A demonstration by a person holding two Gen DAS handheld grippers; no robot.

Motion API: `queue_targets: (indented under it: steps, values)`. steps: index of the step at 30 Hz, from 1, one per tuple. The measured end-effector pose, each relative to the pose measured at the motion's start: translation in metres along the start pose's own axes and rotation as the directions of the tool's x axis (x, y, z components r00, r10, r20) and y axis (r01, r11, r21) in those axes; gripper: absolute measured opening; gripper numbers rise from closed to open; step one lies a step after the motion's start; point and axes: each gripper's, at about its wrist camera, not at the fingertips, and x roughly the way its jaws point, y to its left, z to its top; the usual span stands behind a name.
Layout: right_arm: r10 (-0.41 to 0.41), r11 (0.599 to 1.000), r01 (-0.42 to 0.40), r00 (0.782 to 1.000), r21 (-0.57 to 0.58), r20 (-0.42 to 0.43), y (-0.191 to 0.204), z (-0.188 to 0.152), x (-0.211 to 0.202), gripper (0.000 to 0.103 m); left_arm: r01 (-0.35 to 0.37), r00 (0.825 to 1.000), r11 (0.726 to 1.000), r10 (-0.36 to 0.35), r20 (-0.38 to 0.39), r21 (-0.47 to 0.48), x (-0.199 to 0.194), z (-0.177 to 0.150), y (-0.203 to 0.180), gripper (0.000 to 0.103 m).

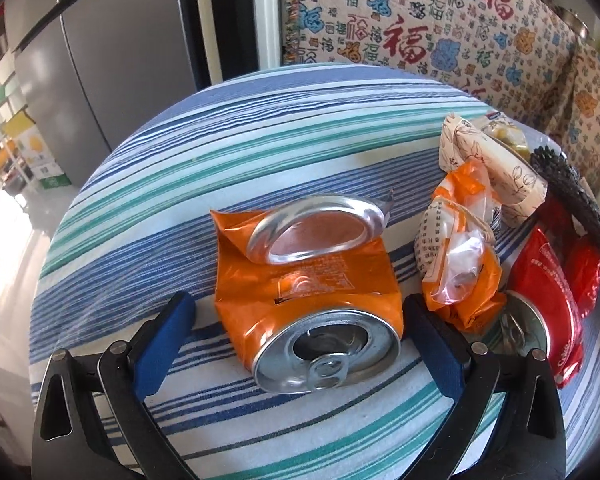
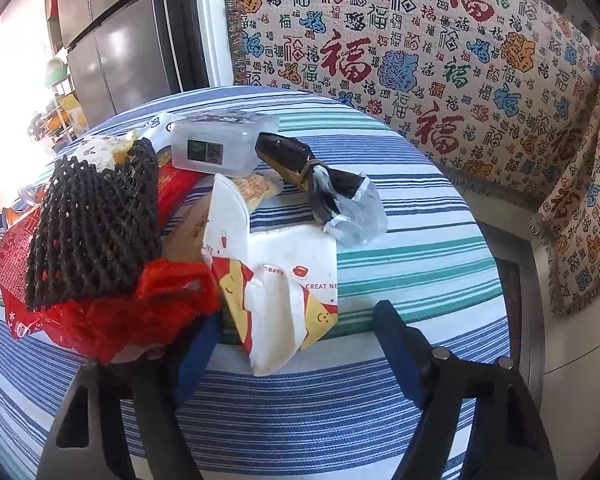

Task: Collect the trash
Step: 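Close the left tool on the orange can while the right tool grasps the white paper bag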

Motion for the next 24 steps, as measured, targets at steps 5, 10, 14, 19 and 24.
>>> queue_targets:
  steps: [5,10,14,19,24]
  values:
    - [0.010,1.000,-0.010,1.000,0.007,0.006,-0.001,0.000,-0.006,0.045,0.013,0.999,1.000,-0.013,0.030,-0.015,-0.007,-0.004,0.002,0.084]
    - [0.026,0.998,-0.026,1.000,0.049,0.006,-0.006,-0.011,-0.018,0.045,-0.010,0.997,0.995,0.018,0.078,-0.098,-0.022,-0.014,0.020,0.084]
    - [0.023,0.999,-0.024,1.000,0.043,0.014,-0.005,-0.019,-0.038,0.045,-0.014,0.996,0.993,0.024,0.091,-0.118,-0.036,-0.025,0.028,0.084]
    - [0.019,0.998,-0.022,0.999,0.059,0.038,-0.008,-0.030,-0.068,0.045,0.000,0.992,0.995,0.012,0.129,-0.099,-0.061,-0.030,0.024,0.084]
    - [0.006,0.996,-0.011,0.998,0.083,0.060,-0.017,-0.045,-0.100,0.045,0.055,0.984,0.996,-0.043,0.172,-0.066,-0.088,-0.025,0.005,0.084]
